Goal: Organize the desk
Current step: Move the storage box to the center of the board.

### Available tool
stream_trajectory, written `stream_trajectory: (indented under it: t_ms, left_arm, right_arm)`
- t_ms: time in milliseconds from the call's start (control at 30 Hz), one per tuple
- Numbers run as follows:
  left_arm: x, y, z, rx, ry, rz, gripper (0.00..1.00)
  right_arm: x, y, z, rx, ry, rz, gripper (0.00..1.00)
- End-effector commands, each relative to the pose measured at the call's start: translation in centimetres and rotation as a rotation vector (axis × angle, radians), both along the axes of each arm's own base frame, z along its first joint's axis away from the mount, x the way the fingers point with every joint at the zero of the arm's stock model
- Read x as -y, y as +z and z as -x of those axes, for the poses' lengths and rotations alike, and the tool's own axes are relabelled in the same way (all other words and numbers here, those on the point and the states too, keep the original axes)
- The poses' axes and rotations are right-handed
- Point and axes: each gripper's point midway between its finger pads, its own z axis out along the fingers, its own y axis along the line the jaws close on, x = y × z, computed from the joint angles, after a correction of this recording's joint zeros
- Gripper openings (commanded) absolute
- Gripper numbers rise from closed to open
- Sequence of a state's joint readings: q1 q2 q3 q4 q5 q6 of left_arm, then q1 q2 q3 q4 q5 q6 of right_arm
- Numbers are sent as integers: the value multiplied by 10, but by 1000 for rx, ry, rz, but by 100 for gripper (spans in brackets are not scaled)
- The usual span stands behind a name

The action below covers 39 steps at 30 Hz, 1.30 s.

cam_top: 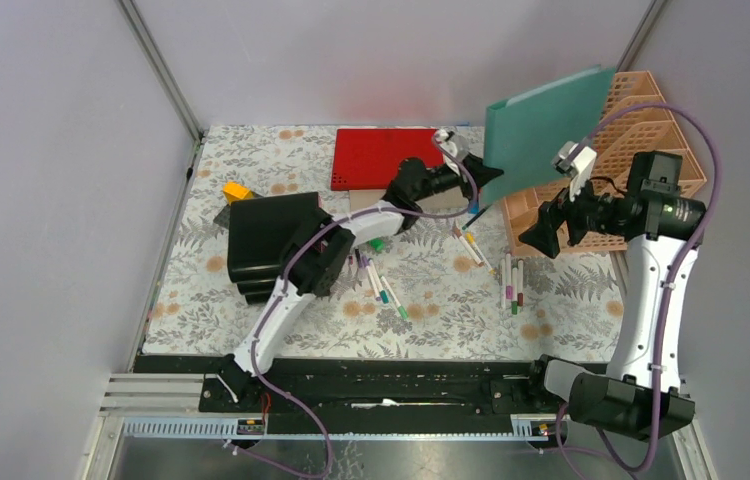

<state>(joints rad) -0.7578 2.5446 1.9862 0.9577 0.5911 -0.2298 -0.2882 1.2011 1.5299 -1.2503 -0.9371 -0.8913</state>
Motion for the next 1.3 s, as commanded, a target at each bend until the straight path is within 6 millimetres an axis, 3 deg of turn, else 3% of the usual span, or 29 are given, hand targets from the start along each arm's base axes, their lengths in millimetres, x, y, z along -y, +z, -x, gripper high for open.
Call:
stream_trajectory:
  t_ms: [0,133,200,400,600,733,967,1267]
  left_arm:
    - [-66,144,18,211,70,244,0]
    - [-99,153,24,233,120,240,0]
    - [-117,155,26,239,153,233,0]
    - [-163,158,32,253,263,200,0]
    - [-199,159,46,276,355,168,0]
    - [-213,157,56,278,374,153,0]
    - [-227,153,72,287,389,130,0]
    - [-239,154,91,291,394,124,0]
  right_arm:
    - [29,-31,-15,12,-150,132,92]
    - [64,-74,-51,11,-337,200,89]
    - [71,-88,-67,4,-377,192,84]
    - [85,-116,-128,-29,-445,160,64]
    - [103,-149,-178,-83,-522,200,59]
    - [113,-159,-203,-92,-557,235,58]
    - [111,-192,-228,-156,-538,265,55]
    - [86,-223,-226,-240,-436,273,20]
